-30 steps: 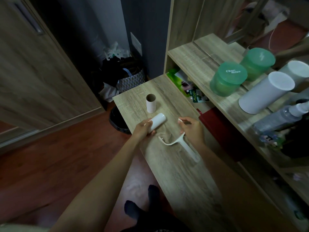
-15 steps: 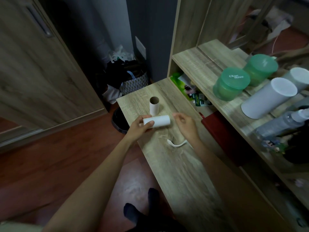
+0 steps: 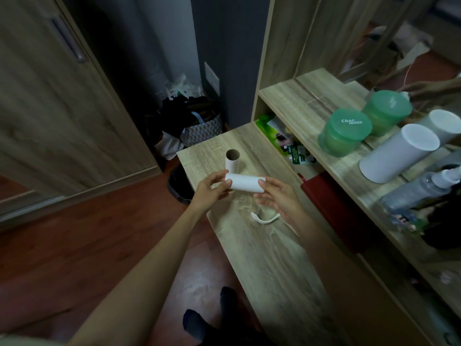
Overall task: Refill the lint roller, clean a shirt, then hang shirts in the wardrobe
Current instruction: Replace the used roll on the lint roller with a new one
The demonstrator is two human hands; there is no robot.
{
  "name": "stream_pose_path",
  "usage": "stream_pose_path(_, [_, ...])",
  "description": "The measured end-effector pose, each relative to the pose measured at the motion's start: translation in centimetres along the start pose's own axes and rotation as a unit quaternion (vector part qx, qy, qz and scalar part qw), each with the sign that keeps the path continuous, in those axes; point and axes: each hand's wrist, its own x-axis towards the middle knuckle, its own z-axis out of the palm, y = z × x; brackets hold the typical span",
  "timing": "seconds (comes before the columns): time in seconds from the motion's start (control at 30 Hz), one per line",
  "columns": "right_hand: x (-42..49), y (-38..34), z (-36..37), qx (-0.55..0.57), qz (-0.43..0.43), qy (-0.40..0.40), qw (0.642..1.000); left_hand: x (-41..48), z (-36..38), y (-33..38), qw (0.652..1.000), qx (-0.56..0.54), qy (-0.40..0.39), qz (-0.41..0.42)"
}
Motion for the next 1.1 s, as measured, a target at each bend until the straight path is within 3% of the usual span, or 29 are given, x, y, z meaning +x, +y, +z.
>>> stream_pose_path(0.5, [0.2,0.1,-0.8,0.049,0.035,-0.018,0.998,0.0,1.0,-0.5,1.0,-0.028,0.006,0.002])
stream_pose_path(0.9, [0.6,0.5,-1.5,0.046,0.039,-0.036,0.998,0.7,0.5,-0.2,0.998,0.043,-0.054,-0.006])
stream_pose_path(1.1, [0.9,0.8,-1.4,0.069,0.056,-0.057,0.994,0.3,1.5,0.3,0.989,0.131,-0.037,0.063])
